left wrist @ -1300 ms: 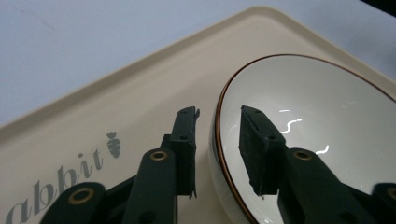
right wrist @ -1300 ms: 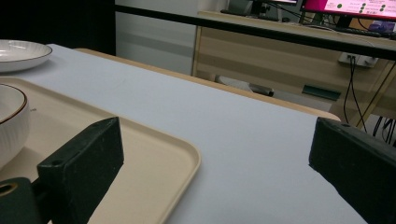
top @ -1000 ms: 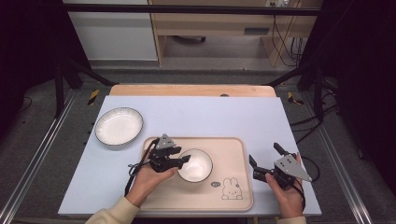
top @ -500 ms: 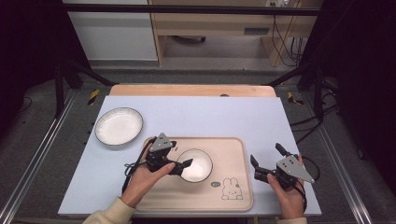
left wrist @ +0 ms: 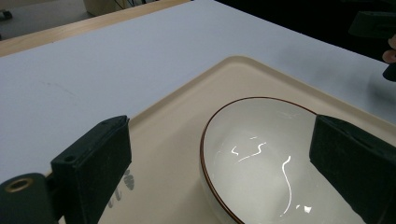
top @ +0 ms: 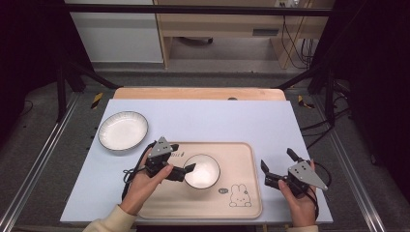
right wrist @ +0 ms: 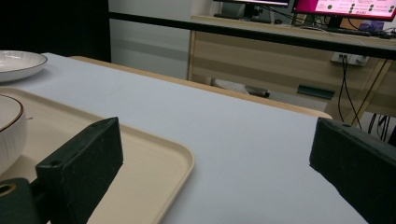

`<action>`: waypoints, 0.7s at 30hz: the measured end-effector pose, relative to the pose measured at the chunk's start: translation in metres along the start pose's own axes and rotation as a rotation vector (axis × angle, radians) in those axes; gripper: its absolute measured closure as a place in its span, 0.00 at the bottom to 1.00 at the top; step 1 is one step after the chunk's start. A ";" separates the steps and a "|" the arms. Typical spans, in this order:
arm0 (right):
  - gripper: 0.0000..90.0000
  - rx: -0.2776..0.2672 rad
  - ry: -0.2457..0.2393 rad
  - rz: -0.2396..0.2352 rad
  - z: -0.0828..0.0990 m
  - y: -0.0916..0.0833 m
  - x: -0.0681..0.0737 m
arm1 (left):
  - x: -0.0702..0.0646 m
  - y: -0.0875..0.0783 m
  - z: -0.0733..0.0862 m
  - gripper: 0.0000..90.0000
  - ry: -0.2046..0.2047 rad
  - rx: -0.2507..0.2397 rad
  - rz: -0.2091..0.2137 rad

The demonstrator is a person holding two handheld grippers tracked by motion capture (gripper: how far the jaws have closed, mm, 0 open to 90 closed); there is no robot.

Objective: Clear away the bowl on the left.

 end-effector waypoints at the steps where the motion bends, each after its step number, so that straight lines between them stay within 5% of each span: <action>1: 0.03 0.001 -0.001 0.001 0.000 0.000 0.000 | 0.001 -0.001 0.000 0.06 -0.001 -0.003 0.001; 21: 0.03 -0.007 0.005 0.008 0.000 -0.001 -0.003 | 0.028 -0.042 0.009 0.06 -0.007 -0.075 -0.065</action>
Point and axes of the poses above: each handheld gripper's, and its own axes: y roughly forward along the jaws, z roughly out of its underside, x roughly to its left, the point moved 5 cm from there along y, roughly forward along the jaws, and after that the axes turned 6 degrees about x, right-handed, at the moved point
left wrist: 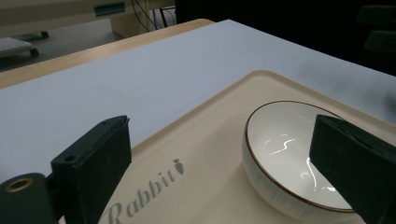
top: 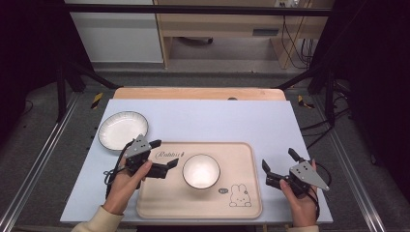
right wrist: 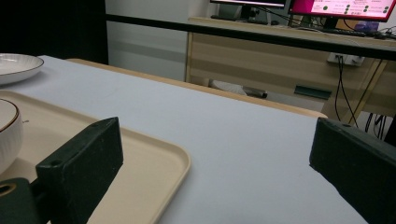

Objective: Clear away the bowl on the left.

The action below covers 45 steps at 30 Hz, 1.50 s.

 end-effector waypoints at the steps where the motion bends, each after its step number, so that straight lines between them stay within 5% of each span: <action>1: 0.03 0.001 0.000 0.000 0.000 0.000 0.000 | 0.005 -0.004 0.002 0.06 -0.002 -0.007 -0.011; 45: 0.03 0.008 0.004 0.001 0.001 0.000 -0.002 | 0.099 -0.087 0.050 0.06 -0.146 -0.146 -0.228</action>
Point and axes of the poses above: each handheld gripper's, and its own axes: y roughly forward along the jaws, z roughly out of its underside, x roughly to its left, the point moved 5 cm from there along y, roughly forward along the jaws, and after that the axes turned 6 degrees about x, right-handed, at the moved point
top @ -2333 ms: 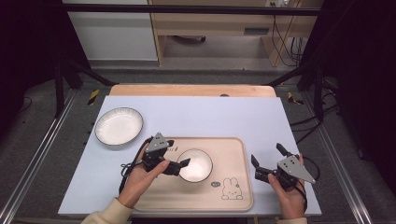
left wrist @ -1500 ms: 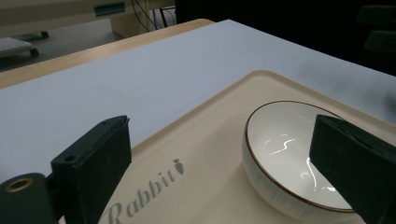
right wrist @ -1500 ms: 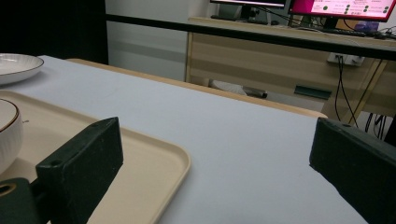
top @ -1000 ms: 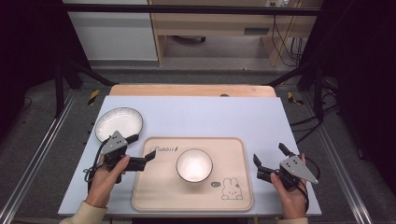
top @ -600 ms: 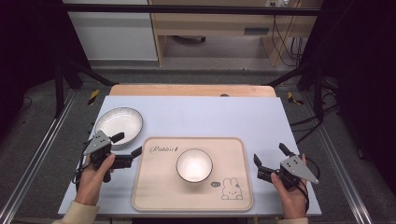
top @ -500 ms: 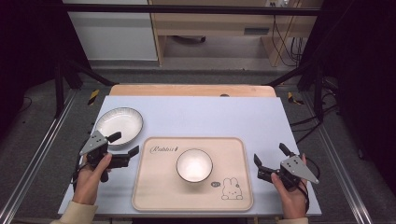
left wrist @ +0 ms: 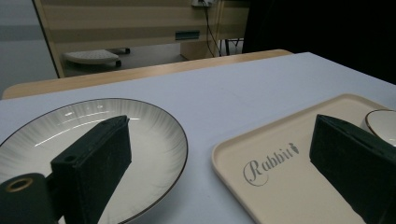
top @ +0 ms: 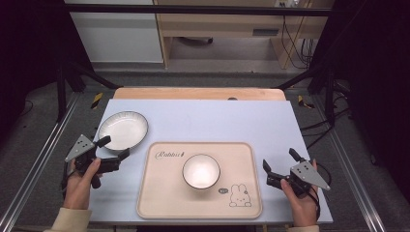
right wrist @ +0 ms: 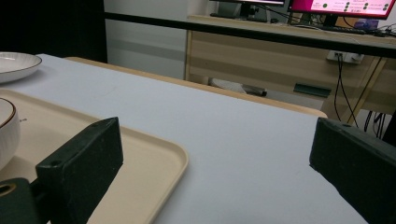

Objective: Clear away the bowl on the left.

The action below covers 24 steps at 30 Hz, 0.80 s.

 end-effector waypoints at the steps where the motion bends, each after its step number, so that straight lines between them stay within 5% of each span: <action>1: 0.03 0.000 0.000 0.000 0.000 0.000 0.000 | 0.002 -0.001 0.001 0.06 -0.004 0.000 -0.003; 12: 0.03 0.001 -0.003 0.001 0.000 0.000 0.000 | 0.027 -0.008 0.016 0.06 -0.022 0.002 -0.039; 24: 0.03 0.006 0.002 0.008 0.002 0.001 -0.004 | 0.035 -0.010 0.026 0.06 -0.016 0.014 -0.049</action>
Point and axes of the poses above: each handheld gripper's, and its own axes: y roughly forward along the jaws, z roughly out of its underside, x roughly to its left, the point moved 5 cm from there along y, roughly forward along the jaws, and after that the axes turned 6 degrees about x, right-handed, at the moved point
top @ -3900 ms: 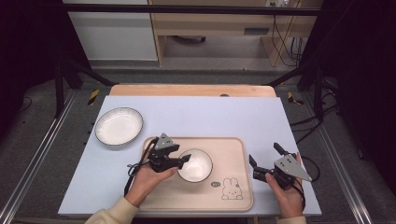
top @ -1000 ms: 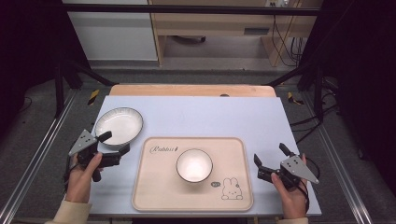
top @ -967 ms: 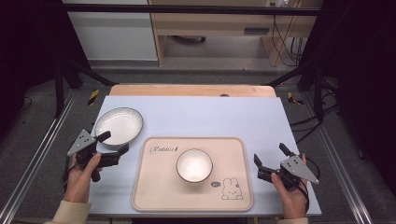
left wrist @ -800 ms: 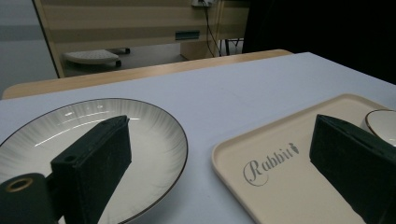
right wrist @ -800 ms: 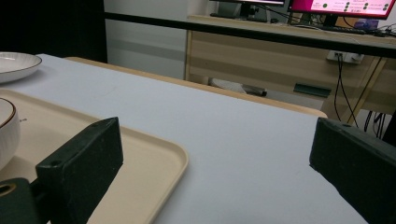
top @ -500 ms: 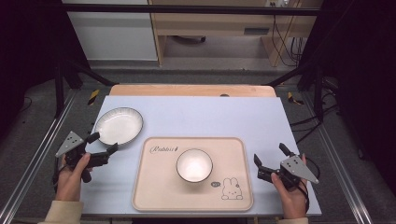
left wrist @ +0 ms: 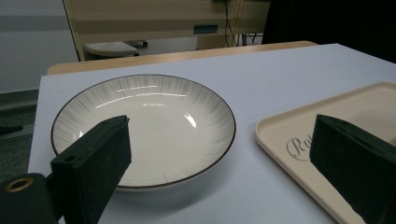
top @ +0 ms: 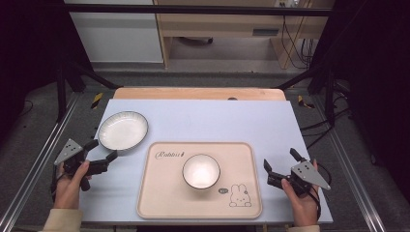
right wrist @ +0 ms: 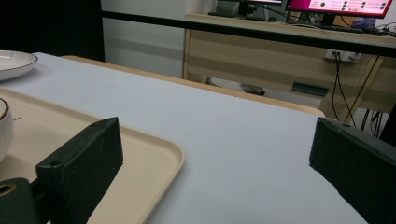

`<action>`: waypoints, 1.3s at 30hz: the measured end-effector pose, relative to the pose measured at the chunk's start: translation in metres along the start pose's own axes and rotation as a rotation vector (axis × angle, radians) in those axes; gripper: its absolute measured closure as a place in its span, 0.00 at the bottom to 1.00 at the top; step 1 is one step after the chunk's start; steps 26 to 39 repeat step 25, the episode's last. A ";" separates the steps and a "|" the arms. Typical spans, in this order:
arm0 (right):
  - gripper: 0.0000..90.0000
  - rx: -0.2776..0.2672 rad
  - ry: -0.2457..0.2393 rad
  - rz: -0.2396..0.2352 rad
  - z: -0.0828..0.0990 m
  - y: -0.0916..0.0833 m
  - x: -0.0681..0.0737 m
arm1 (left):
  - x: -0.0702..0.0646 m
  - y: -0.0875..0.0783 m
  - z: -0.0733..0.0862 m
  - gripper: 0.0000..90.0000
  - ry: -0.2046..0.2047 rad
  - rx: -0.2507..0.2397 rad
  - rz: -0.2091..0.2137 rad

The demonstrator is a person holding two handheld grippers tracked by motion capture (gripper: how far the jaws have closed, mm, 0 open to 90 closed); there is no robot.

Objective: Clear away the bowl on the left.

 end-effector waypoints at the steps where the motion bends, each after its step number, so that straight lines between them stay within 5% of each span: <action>1: 0.03 0.000 0.004 0.001 0.000 0.000 -0.001 | 0.001 0.000 0.002 0.06 0.002 0.004 0.000; 11: 0.03 0.020 0.008 0.001 0.004 0.002 -0.005 | 0.005 0.002 0.009 0.06 -0.021 0.028 0.006; 25: 0.03 0.046 0.014 -0.008 0.008 0.005 -0.006 | -0.012 0.012 0.011 0.06 0.026 0.082 0.086; 39: 0.03 0.046 0.014 -0.008 0.008 0.005 -0.006 | -0.012 0.012 0.011 0.06 0.026 0.082 0.086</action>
Point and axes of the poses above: each handheld gripper's, and its own axes: y roughly forward along the jaws, z roughly out of its underside, x roughly to its left, the point moved 5 cm from there along y, roughly forward along the jaws, and after that the axes turned 6 degrees about x, right-handed, at the moved point
